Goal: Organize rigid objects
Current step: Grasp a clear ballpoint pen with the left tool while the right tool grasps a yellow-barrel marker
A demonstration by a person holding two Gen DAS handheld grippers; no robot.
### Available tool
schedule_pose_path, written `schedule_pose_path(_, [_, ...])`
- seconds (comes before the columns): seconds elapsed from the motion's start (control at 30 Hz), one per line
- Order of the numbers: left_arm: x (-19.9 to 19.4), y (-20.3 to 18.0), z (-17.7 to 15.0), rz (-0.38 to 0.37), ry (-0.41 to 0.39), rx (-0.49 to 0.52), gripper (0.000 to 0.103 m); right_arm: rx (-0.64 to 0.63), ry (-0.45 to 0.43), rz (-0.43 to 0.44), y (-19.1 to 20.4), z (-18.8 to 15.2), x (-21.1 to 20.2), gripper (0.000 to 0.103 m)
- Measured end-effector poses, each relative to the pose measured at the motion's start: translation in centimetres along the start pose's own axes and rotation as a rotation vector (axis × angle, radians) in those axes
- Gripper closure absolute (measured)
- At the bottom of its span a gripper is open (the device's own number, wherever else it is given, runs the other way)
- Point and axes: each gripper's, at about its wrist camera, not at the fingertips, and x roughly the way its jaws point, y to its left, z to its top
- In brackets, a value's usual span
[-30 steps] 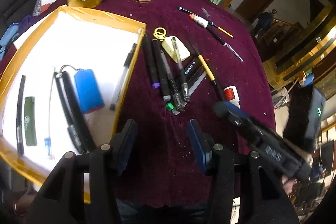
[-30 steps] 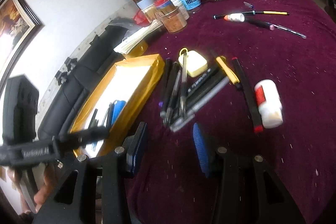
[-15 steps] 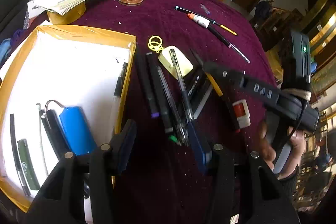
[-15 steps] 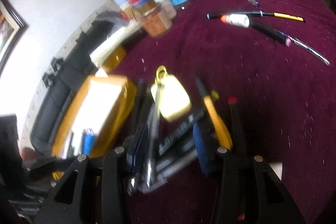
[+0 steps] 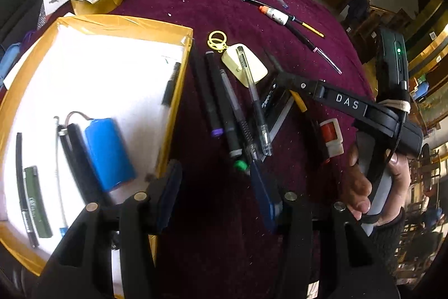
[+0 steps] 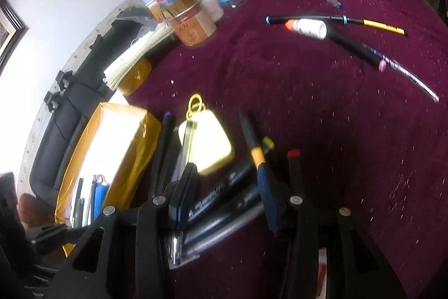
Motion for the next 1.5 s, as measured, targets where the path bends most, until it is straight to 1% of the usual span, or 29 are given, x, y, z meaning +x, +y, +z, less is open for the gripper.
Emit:
schedule_pose_path(0.07, [-0.3, 0.3, -0.6, -0.006, 0.006, -0.001, 0.054, 0.006, -0.016, -0.003, 0.2, -0.2, -0.4, 0.063])
schedule_pose_path(0.17, [-0.9, 0.9, -1.3, -0.038, -0.025, -0.007, 0.054, 0.014, -0.043, -0.014, 0.6, -0.4, -1.3, 0.063])
schedule_pose_path(0.23, [-0.5, 1.3, -1.5, -0.060, -0.013, -0.042, 0.054, 0.006, -0.050, -0.030, 1.0, -0.7, -1.8, 0.063])
schedule_pose_path(0.3, [-0.1, 1.5, -1.5, -0.097, 0.006, -0.066, 0.054, -0.014, -0.053, -0.070, 1.5, -1.0, -2.2, 0.063])
schedule_pose_path(0.37, [-0.1, 1.5, -1.4, -0.093, -0.003, -0.076, 0.054, -0.027, -0.057, -0.097, 1.6, -1.2, -2.4, 0.063])
schedule_pose_path(0.43, [-0.3, 1.5, -1.3, -0.096, -0.018, -0.079, 0.054, -0.024, -0.056, -0.101, 1.4, -1.3, -2.5, 0.063])
schedule_pose_path(0.53, [-0.2, 1.4, -1.1, -0.114, -0.020, -0.089, 0.054, -0.023, -0.048, -0.093, 1.0, -0.9, -2.1, 0.063])
schedule_pose_path(0.6, [-0.1, 1.3, -1.0, -0.113, -0.023, -0.091, 0.054, -0.031, -0.038, -0.099, 0.8, -0.3, -1.5, 0.063])
schedule_pose_path(0.73, [0.5, 0.8, -0.4, -0.118, -0.018, -0.101, 0.054, -0.026, 0.007, -0.121, -0.2, 1.0, 0.8, 0.064])
schedule_pose_path(0.8, [0.8, 0.5, 0.0, -0.115, -0.017, -0.099, 0.054, -0.014, 0.034, -0.118, -0.8, 1.1, 1.8, 0.068])
schedule_pose_path(0.83, [0.9, 0.4, 0.3, -0.113, -0.017, -0.095, 0.054, -0.006, 0.039, -0.115, -1.1, 1.0, 2.2, 0.076])
schedule_pose_path(0.9, [1.2, -0.1, 1.2, -0.113, -0.019, -0.090, 0.054, -0.005, 0.023, -0.088, -1.1, 0.8, 2.0, 0.083])
schedule_pose_path(0.93, [1.4, -0.2, 1.5, -0.113, -0.017, -0.088, 0.054, 0.000, 0.015, -0.096, -1.1, 0.6, 1.7, 0.092])
schedule_pose_path(0.97, [1.7, -0.5, 2.1, -0.115, -0.014, -0.083, 0.054, 0.012, 0.007, -0.098, -1.2, 0.3, 1.4, 0.094])
schedule_pose_path(1.03, [2.4, -1.3, 3.1, -0.118, -0.007, -0.065, 0.054, 0.030, -0.006, -0.076, -1.3, -0.3, 0.8, 0.094])
schedule_pose_path(1.13, [4.7, -2.1, 4.8, -0.113, 0.039, -0.056, 0.054, 0.058, -0.026, -0.020, -1.2, -1.8, -0.1, 0.095])
schedule_pose_path(1.2, [6.2, -2.4, 5.6, -0.111, 0.067, -0.064, 0.055, 0.053, -0.058, 0.003, -0.9, -2.7, -0.6, 0.095])
schedule_pose_path(1.23, [6.8, -2.7, 6.0, -0.106, 0.069, -0.059, 0.058, 0.049, -0.075, 0.004, -0.9, -3.0, -0.8, 0.095])
schedule_pose_path(1.27, [7.3, -2.9, 6.4, -0.072, 0.051, -0.058, 0.058, 0.045, -0.090, 0.005, -1.0, -3.2, -0.9, 0.095])
schedule_pose_path(1.3, [7.3, -3.1, 6.7, -0.039, 0.024, -0.058, 0.061, 0.046, -0.098, 0.011, -1.1, -3.3, -1.0, 0.095])
schedule_pose_path(1.33, [7.7, -3.3, 7.0, -0.021, 0.013, -0.053, 0.065, 0.053, -0.105, 0.027, -1.3, -3.3, -1.1, 0.095])
schedule_pose_path(1.37, [7.9, -3.6, 7.3, 0.004, -0.006, -0.045, 0.070, 0.055, -0.108, 0.052, -1.4, -3.3, -1.1, 0.095])
schedule_pose_path(1.4, [8.1, -3.8, 7.4, 0.012, -0.006, -0.033, 0.082, 0.054, -0.108, 0.061, -1.5, -3.3, -1.1, 0.095])
schedule_pose_path(1.43, [8.6, -4.0, 7.5, 0.002, 0.017, -0.023, 0.093, 0.053, -0.102, 0.056, -1.6, -3.4, -1.0, 0.095])
schedule_pose_path(1.47, [9.1, -4.0, 7.5, -0.018, 0.044, -0.031, 0.094, 0.051, -0.099, 0.055, -1.5, -3.4, -1.0, 0.095])
schedule_pose_path(1.5, [9.6, -3.9, 7.5, -0.031, 0.065, -0.039, 0.096, 0.047, -0.098, 0.054, -1.4, -3.5, -1.0, 0.095])
